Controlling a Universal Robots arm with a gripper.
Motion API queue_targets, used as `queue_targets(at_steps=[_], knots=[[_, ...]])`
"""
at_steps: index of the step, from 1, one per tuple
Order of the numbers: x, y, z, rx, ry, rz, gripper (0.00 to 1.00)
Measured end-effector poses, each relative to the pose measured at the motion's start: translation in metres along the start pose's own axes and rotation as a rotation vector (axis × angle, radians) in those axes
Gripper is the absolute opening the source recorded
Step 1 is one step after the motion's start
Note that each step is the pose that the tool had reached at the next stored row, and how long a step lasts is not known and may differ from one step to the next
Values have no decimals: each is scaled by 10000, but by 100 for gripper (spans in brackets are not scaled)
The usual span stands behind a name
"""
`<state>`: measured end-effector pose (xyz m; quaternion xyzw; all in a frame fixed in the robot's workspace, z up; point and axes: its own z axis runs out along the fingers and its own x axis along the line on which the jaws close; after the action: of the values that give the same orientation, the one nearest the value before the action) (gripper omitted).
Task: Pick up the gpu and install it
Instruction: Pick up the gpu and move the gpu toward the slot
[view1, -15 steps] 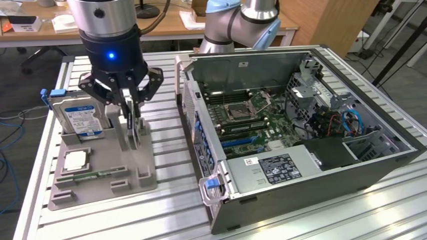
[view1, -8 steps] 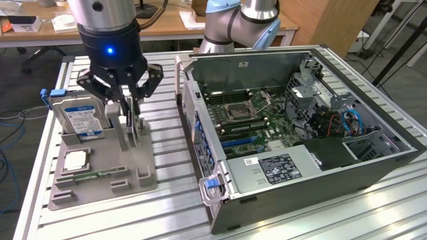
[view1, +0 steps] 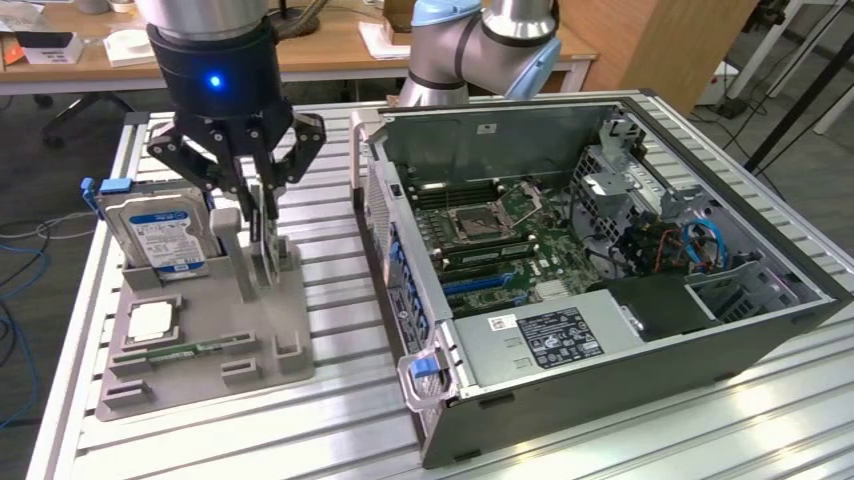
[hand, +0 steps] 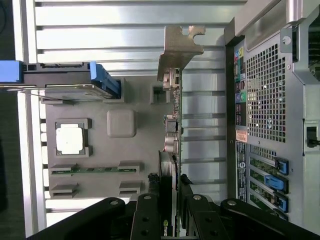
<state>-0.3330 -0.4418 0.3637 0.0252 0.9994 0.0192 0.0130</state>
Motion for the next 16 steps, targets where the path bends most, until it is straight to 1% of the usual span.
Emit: queue_targets(at_steps=[7, 16], knots=[[-4, 7, -176, -1, -1, 0, 26], [-11, 18, -455, -1, -1, 0, 26]])
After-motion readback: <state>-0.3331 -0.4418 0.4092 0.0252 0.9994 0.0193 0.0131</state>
